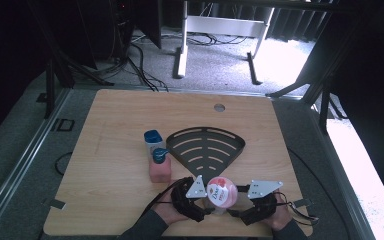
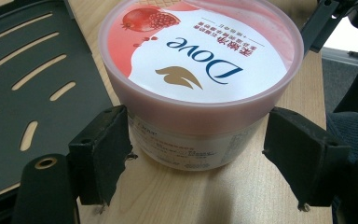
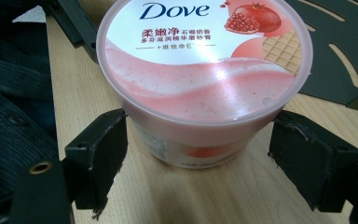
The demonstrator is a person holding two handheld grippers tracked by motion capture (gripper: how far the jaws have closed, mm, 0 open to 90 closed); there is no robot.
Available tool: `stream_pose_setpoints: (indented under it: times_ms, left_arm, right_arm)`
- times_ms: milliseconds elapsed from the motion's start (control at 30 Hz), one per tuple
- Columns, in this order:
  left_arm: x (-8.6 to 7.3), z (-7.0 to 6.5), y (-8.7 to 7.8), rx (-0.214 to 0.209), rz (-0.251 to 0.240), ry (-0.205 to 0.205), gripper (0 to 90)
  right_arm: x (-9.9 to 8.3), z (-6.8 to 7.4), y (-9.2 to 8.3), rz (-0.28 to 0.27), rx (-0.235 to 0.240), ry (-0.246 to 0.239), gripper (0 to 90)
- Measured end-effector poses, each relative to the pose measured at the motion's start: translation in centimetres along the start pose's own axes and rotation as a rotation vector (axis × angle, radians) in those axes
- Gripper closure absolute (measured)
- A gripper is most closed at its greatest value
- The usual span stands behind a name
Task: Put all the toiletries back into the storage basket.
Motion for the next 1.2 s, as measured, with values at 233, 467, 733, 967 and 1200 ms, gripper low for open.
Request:
stream_pose_setpoints:
  times_ms: [233,467,733,967,1200]
  left_arm:
    - [0.3,0.3,-0.1,-0.001,-0.004,-0.011,22.9]
    - [0.8,0.6,-0.3,0.004,-0.011,-0.008,22.9]
    - [1.5,1.0,-0.9,0.023,-0.014,0.005,22.9]
    - [2.1,1.4,-1.2,0.039,-0.02,0.011,22.8]
    - [2.7,2.0,-1.4,0.054,-0.025,0.018,22.9]
  right_arm:
    - [0.4,-0.2,-0.2,-0.008,-0.005,-0.003,18.9]
    - [1.0,-0.4,-0.4,-0.015,-0.014,-0.013,18.6]
    - [2.0,-0.8,-0.5,-0.022,-0.017,-0.035,18.5]
    - [2.9,-1.3,-0.6,-0.021,-0.018,-0.054,18.5]
    - [3.5,-2.0,-0.5,-0.036,-0.015,-0.058,18.2]
Point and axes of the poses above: each handheld gripper's, and its own axes: y roughly forward along the jaws, x roughly out of its top, z roughly to its left, the point moved 2 cm from there along y, roughly forward along the jaws, and after that the axes turned 10 degrees about -z, right-handed, at the moved point
